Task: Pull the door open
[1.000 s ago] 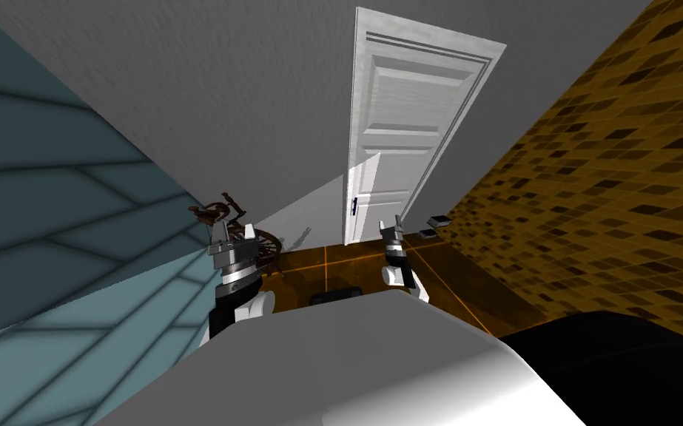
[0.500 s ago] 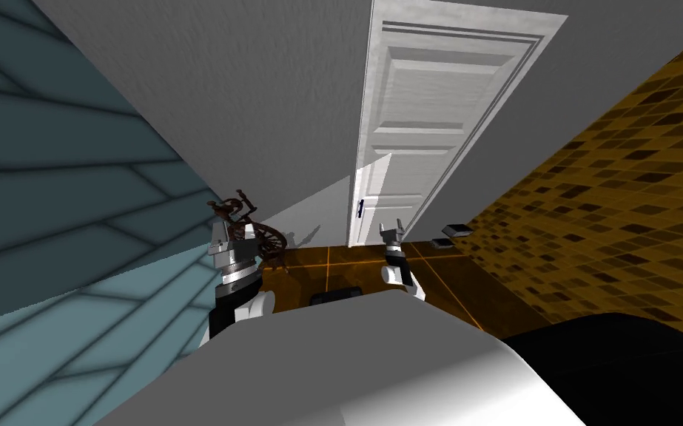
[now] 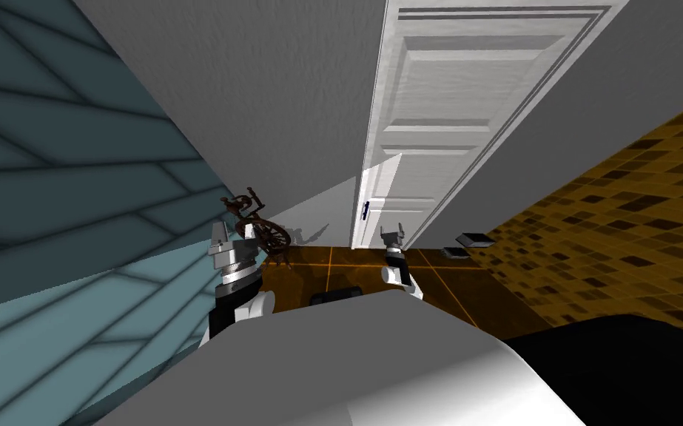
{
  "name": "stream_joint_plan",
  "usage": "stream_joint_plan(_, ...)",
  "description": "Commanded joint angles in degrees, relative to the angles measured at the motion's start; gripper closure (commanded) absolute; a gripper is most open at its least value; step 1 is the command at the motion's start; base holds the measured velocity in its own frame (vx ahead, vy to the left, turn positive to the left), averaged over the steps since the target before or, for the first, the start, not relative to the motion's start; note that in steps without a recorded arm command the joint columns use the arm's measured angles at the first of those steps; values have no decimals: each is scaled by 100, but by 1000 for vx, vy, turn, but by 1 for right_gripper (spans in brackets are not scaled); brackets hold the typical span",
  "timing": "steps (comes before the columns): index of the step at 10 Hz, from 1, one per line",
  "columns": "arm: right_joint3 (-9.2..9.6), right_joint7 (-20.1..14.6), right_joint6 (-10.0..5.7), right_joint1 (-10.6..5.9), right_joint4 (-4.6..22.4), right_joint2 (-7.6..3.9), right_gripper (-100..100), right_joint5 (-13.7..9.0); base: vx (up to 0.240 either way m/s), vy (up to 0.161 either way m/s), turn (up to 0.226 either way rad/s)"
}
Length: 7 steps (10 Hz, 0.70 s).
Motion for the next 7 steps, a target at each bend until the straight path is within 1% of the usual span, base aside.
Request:
stream_joint_plan(1, -36, -194, -61, -105, 263, 4, -100, -176, 53, -89, 165)
stream_joint_plan(5, -136, -690, -268, -348, 934, -39, -100, -617, 38, -95, 208)
stream_joint_plan(6, -136, -690, -268, -348, 979, -39, -100, -617, 26, -62, 92)
stream_joint_plan(7, -161, -813, -319, -408, 1157, -49, -100, -727, 22, -46, 134)
